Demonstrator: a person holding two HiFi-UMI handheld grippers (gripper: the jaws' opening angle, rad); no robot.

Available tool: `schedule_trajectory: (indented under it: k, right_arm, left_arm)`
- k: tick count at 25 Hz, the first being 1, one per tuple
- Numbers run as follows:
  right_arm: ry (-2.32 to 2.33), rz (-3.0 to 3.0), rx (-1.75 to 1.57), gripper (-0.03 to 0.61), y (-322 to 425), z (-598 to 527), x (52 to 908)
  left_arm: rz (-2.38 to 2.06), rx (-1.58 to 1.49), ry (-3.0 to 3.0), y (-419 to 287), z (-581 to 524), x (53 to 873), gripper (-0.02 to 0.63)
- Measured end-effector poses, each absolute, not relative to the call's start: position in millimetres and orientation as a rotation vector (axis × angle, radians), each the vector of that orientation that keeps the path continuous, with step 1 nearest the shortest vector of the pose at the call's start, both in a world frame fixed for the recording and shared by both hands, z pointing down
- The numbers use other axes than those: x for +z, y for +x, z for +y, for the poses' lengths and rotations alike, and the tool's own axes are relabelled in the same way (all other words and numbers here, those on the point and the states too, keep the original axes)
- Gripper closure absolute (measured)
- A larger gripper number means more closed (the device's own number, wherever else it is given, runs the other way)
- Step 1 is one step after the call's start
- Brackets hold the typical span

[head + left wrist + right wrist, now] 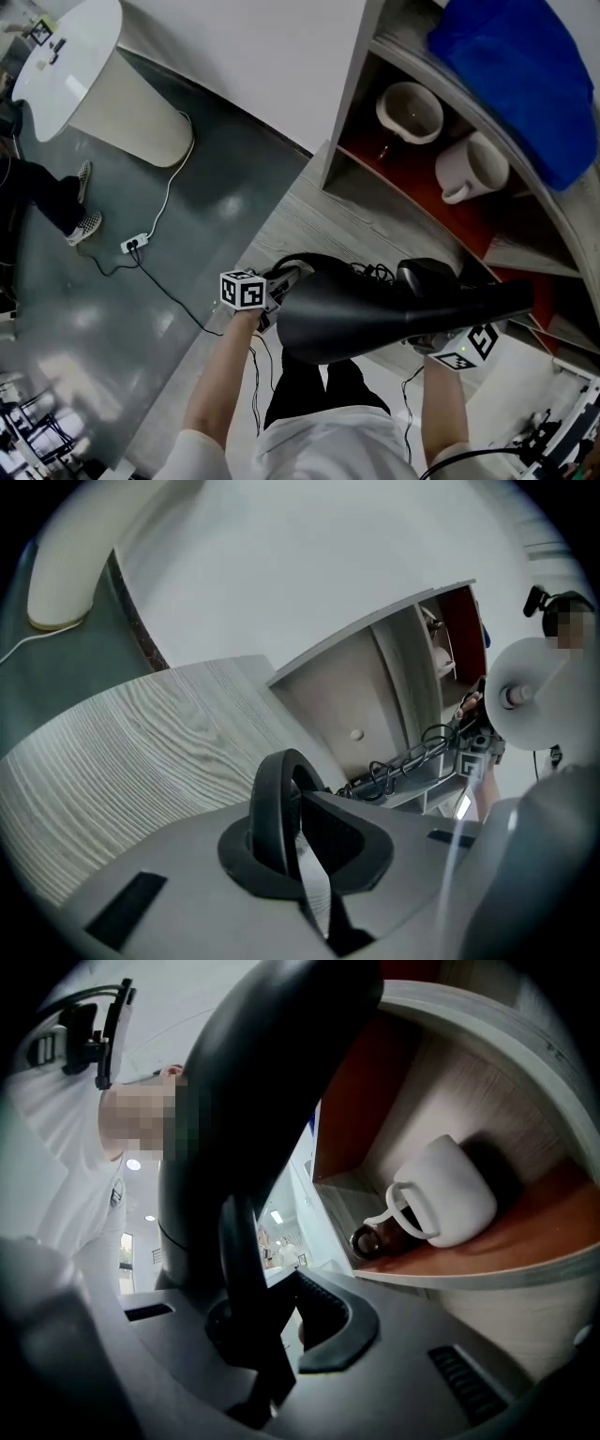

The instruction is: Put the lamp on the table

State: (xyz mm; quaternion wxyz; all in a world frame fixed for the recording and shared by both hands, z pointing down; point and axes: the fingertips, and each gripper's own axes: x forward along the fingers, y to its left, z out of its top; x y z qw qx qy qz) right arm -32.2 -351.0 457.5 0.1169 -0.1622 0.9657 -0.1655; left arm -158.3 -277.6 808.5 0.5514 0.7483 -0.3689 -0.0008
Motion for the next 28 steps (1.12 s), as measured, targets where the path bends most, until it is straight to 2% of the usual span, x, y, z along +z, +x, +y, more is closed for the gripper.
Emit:
schedule_trajectory:
  k: [5, 8, 10, 14, 28]
  right_arm:
    - [-0.483, 2.817, -0.487, 0.561, -33, -351, 457]
    - [-0.483, 2.822, -0.471, 0.561, -39, -349, 455]
    - [-0.486, 2.822, -0.464, 0.561, -41, -348, 454]
    - [-0.51, 2.829, -0.46, 0.561, -45, -347, 455]
    - [-0.517, 2.926, -0.431, 0.561, -79, -338, 458]
  left_arm:
    - [-0.89, 0.044, 1.752, -156, -273, 812, 0.599]
    - [-0.908, 0.015, 1.712, -160, -272, 813, 0.547]
    - [-0.956, -0.03, 1.672, -171, -274, 813, 0.488]
    - [-1.041, -0.119, 1.622, -193, -276, 808, 0.485]
    - [-1.125, -0.296, 1.545, -192, -238, 806, 0.486]
